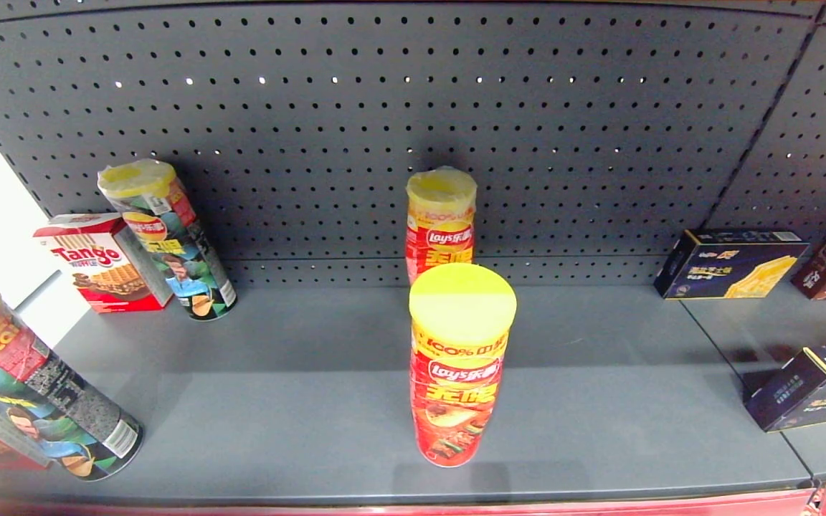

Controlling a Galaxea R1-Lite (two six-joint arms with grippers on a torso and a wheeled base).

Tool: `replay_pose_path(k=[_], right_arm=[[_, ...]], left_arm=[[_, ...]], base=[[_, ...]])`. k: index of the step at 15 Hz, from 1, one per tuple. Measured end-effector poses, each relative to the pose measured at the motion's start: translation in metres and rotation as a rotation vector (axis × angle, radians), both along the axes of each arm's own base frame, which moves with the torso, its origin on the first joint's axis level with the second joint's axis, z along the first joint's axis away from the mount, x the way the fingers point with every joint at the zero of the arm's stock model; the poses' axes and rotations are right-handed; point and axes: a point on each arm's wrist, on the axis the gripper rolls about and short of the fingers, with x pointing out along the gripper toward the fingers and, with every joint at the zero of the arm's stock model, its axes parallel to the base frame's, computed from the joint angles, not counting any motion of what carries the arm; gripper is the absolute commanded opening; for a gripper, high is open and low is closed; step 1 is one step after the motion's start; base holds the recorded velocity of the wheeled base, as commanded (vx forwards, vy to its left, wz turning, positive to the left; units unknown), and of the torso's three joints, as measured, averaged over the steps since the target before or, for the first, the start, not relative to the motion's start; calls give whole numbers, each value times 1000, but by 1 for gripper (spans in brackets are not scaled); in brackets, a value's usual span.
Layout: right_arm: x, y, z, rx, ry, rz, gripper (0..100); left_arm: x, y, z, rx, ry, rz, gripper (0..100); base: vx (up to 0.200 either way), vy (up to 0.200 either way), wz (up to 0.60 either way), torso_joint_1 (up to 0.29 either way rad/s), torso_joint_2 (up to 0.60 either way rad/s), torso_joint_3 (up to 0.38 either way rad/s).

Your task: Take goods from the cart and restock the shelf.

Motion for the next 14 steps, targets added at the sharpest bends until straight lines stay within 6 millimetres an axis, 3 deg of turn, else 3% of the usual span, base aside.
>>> replay_pose_path(k=[4,6,14], right_arm=[[-1,-4,-4,78,-1,-198,100],[0,-1,-8,45,42,-52,100],[-1,-1,-10,36,48,-41,100]], left_arm=[[0,0,0,0,-2,2,100],[0,0,0,1,-1,0,100],[0,0,0,4,-2,0,100]], base=[[0,0,0,0,0,0],[0,0,0,0,0,0],[0,0,0,0,0,0]])
